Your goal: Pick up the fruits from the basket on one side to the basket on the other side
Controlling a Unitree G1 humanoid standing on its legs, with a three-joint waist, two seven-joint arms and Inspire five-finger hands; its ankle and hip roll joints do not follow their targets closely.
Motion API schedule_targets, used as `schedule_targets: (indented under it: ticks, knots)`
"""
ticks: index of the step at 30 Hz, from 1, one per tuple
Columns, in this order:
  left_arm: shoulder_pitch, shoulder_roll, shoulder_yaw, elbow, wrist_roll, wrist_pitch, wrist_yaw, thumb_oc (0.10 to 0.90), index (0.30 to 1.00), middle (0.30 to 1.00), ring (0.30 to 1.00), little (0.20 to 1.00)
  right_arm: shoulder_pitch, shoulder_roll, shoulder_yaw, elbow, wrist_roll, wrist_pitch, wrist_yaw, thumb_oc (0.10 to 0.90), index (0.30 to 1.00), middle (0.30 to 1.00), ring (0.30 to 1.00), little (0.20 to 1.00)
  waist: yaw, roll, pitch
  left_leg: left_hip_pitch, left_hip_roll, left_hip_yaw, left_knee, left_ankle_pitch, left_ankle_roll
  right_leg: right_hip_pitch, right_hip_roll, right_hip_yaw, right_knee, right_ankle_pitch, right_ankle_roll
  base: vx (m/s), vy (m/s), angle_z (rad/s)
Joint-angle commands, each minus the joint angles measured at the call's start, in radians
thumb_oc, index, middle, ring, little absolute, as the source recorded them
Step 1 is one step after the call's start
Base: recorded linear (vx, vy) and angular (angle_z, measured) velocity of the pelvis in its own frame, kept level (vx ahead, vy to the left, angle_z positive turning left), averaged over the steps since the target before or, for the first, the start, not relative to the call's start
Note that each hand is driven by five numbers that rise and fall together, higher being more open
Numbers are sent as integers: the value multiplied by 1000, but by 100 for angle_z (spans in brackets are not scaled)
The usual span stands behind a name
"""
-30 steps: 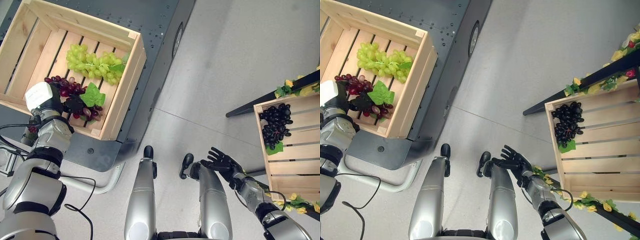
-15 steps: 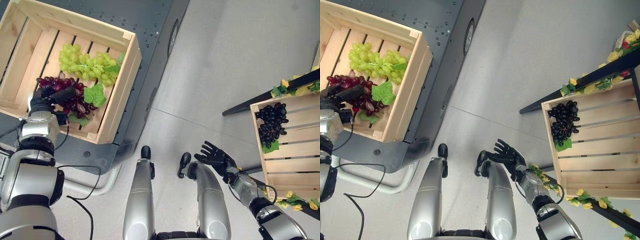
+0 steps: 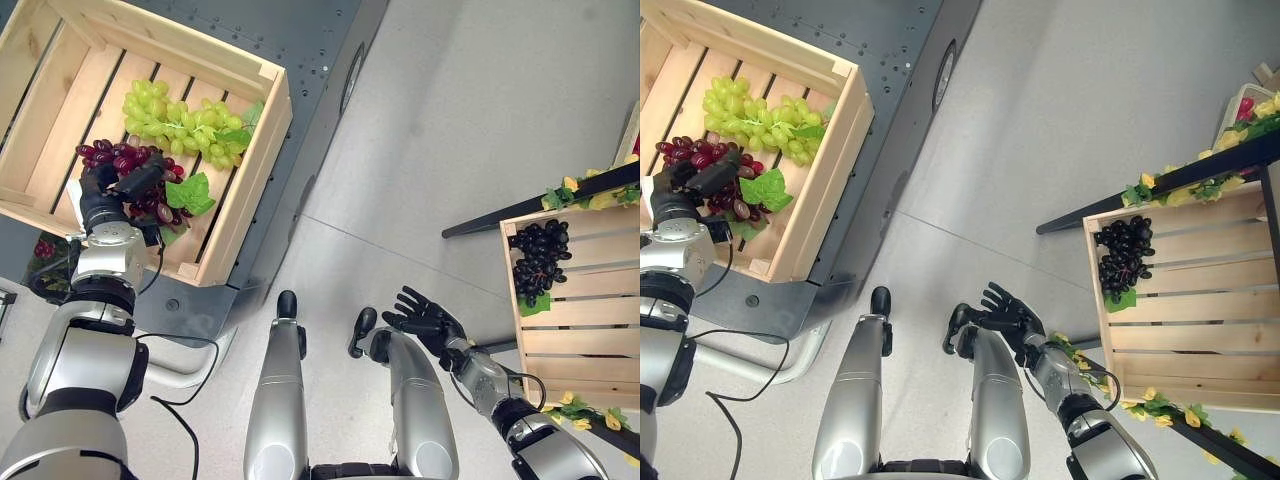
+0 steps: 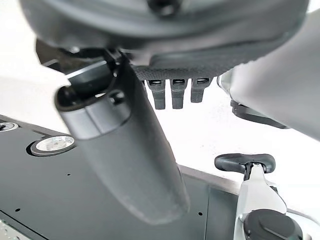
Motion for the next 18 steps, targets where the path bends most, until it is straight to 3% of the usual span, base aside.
schedule_targets:
  ticks: [1,6,10,14,18]
  knots:
    - [-8,-15,-90,-139,195,-14,-135,800,900,900,900,900,34,-22,8,-52,38,-20,8,800,900,900,900,900,-7,-5,-11,73,-46,98,-56,-36,100,65,17,21,-44,51,-18,0,0,0]
    - [-17,-4,-171,-217,335,-8,-184,800,900,900,900,900,36,-30,3,-40,38,-21,11,800,900,900,900,900,-4,6,-11,75,-49,100,-59,-37,102,64,10,20,-50,59,-12,5,5,1]
    - [-23,8,-249,-280,491,71,-252,800,900,900,900,900,42,-36,-2,-36,38,-24,12,800,900,900,900,900,-2,20,-11,74,-54,102,-64,-36,103,62,3,20,-60,68,-5,0,0,0]
    - [-20,-10,-283,-284,485,145,-286,800,900,900,900,900,32,-36,-4,-18,44,-30,21,800,900,900,900,900,-3,26,-11,68,-57,103,-61,-38,104,56,-2,20,-58,69,-3,0,0,0]
    - [-3,-49,-262,-265,376,189,-298,800,900,900,900,900,25,-29,5,-26,45,-31,17,800,900,900,900,900,-7,18,-11,63,-54,106,-58,-38,104,51,0,20,-59,71,-3,0,0,0]
